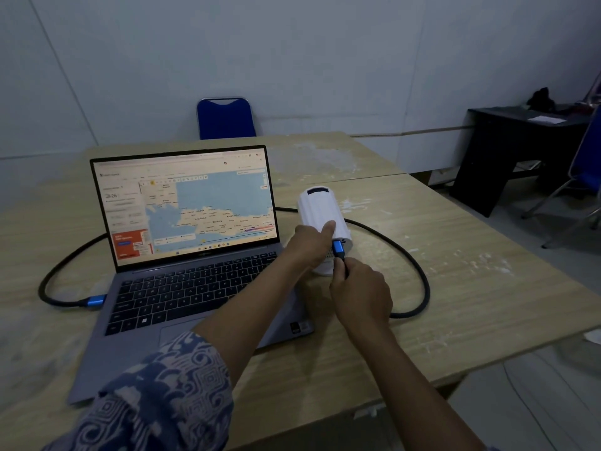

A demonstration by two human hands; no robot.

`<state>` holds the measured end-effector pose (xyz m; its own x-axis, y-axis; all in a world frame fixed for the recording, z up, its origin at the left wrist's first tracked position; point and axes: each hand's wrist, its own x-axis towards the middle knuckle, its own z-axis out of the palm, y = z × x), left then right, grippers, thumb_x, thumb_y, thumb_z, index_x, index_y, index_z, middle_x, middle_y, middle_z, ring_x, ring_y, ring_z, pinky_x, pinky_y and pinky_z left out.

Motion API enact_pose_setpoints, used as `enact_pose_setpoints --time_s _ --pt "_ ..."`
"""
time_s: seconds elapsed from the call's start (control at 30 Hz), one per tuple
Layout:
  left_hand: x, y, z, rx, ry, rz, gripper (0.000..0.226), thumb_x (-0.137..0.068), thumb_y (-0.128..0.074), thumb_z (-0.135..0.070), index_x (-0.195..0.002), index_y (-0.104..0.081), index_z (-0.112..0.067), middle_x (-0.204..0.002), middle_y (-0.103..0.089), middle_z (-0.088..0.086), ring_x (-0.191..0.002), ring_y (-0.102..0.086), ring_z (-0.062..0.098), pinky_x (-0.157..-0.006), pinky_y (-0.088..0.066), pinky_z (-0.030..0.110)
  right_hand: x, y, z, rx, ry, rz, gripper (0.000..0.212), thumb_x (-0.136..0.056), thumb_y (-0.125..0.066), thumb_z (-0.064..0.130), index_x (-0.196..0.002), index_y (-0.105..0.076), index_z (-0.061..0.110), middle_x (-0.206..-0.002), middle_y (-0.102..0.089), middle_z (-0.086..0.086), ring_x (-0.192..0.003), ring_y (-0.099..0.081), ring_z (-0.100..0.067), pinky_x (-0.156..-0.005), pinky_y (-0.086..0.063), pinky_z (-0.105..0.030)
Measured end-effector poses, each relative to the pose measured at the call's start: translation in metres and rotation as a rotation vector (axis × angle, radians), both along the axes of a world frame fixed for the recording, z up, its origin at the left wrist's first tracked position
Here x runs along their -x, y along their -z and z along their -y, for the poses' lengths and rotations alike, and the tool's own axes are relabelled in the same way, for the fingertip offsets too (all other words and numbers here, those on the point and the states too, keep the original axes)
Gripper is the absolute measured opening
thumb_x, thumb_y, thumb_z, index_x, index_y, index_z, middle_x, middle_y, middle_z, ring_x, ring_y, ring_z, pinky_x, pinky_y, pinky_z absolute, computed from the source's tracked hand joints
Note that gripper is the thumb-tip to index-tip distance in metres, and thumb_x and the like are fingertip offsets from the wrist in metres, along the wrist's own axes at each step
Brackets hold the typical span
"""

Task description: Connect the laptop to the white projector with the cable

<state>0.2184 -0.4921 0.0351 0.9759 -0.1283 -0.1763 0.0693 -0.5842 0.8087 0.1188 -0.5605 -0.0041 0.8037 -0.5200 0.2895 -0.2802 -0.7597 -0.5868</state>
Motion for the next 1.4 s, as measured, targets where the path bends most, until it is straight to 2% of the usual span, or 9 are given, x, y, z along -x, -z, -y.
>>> enact_pose_setpoints --time_s 0.1,0.23,0.43,0.7,0.8,0.93,1.1,1.27,1.4 --pt "0.004 0.001 -0.001 -0.014 0.005 0.022 0.073 -0.1 -0.039 -0.055 -0.145 -0.026 0.0 -0.138 -0.052 0.018 -0.116 -0.058 0.031 -0.08 -0.045 0.033 0.001 0.011 -0.002 -0.03 -0.015 -0.01 0.035 -0.103 -0.039 0.041 -0.1 -0.069 0.021 -0.078 -0.067 0.001 -0.066 -0.062 -0.017 -0.055 -0.05 -0.031" --pt "0.007 0.0 -0.001 0.005 0.021 0.019 0.072 -0.101 -0.04 -0.053 -0.147 -0.022 0.0 -0.143 -0.048 0.019 -0.121 -0.055 0.032 -0.08 -0.041 0.033 0.002 0.015 -0.004 -0.058 -0.026 -0.015 0.033 -0.104 -0.038 0.039 -0.099 -0.064 0.019 -0.079 -0.066 -0.002 -0.066 -0.061 -0.02 -0.052 -0.043 -0.03" --pt "0.006 -0.004 -0.002 0.038 0.037 -0.022 0.074 -0.101 -0.038 -0.053 -0.147 -0.021 0.001 -0.142 -0.048 0.02 -0.118 -0.056 0.031 -0.08 -0.042 0.033 0.003 0.013 -0.004 -0.03 -0.014 0.014 0.035 -0.104 -0.036 0.04 -0.098 -0.065 0.02 -0.076 -0.065 0.0 -0.064 -0.061 -0.018 -0.051 -0.043 -0.03" --pt "0.0 -0.009 -0.005 0.051 0.067 -0.062 0.075 -0.101 -0.034 -0.056 -0.147 -0.028 0.002 -0.143 -0.049 0.019 -0.118 -0.055 0.03 -0.084 -0.043 0.034 0.005 0.004 -0.003 0.039 0.002 0.021 0.037 -0.105 -0.035 0.039 -0.098 -0.066 0.02 -0.076 -0.065 0.002 -0.064 -0.058 -0.015 -0.048 -0.033 -0.028" --pt "-0.001 -0.009 -0.006 0.057 0.079 -0.068 0.077 -0.099 -0.032 -0.059 -0.145 -0.032 0.003 -0.14 -0.051 0.02 -0.111 -0.055 0.029 -0.09 -0.047 0.036 0.004 0.0 -0.002 0.036 0.009 0.035 0.04 -0.105 -0.034 0.039 -0.095 -0.067 0.019 -0.076 -0.066 0.0 -0.064 -0.056 -0.016 -0.049 -0.03 -0.029" --pt "-0.001 -0.007 -0.006 0.037 0.082 -0.058 0.077 -0.099 -0.032 -0.06 -0.144 -0.033 0.001 -0.137 -0.053 0.019 -0.1 -0.053 0.026 -0.083 -0.046 0.034 0.004 0.001 0.0 0.028 -0.009 0.027 0.04 -0.105 -0.035 0.039 -0.096 -0.068 0.019 -0.075 -0.065 0.001 -0.063 -0.056 -0.015 -0.046 -0.028 -0.027" --pt "-0.003 -0.004 -0.006 0.047 0.084 -0.05 0.079 -0.097 -0.032 -0.063 -0.144 -0.035 0.0 -0.137 -0.054 0.019 -0.103 -0.055 0.026 -0.086 -0.048 0.035 0.007 0.002 0.003 0.015 -0.044 0.041 0.037 -0.104 -0.037 0.041 -0.097 -0.067 0.021 -0.071 -0.061 0.006 -0.061 -0.056 -0.011 -0.047 -0.03 -0.026" --pt "0.01 -0.003 -0.019 0.06 0.063 0.058 0.08 -0.096 -0.037 -0.064 -0.144 -0.033 -0.001 -0.138 -0.053 0.017 -0.114 -0.06 0.031 -0.091 -0.052 0.038 0.019 0.0 0.009 -0.009 -0.117 0.039 0.036 -0.1 -0.041 0.052 -0.102 -0.065 0.026 -0.08 -0.069 0.007 -0.072 -0.065 -0.014 -0.062 -0.051 -0.034" --pt "0.035 -0.014 -0.049 -0.016 0.082 0.289 0.067 -0.102 -0.037 -0.05 -0.15 -0.029 -0.004 -0.153 -0.041 0.015 -0.135 -0.046 0.031 -0.095 -0.039 0.031 0.027 -0.01 0.01 0.078 -0.078 0.074 0.045 -0.097 -0.046 0.054 -0.126 -0.059 0.022 -0.111 -0.067 0.001 -0.101 -0.062 -0.023 -0.083 -0.049 -0.039"
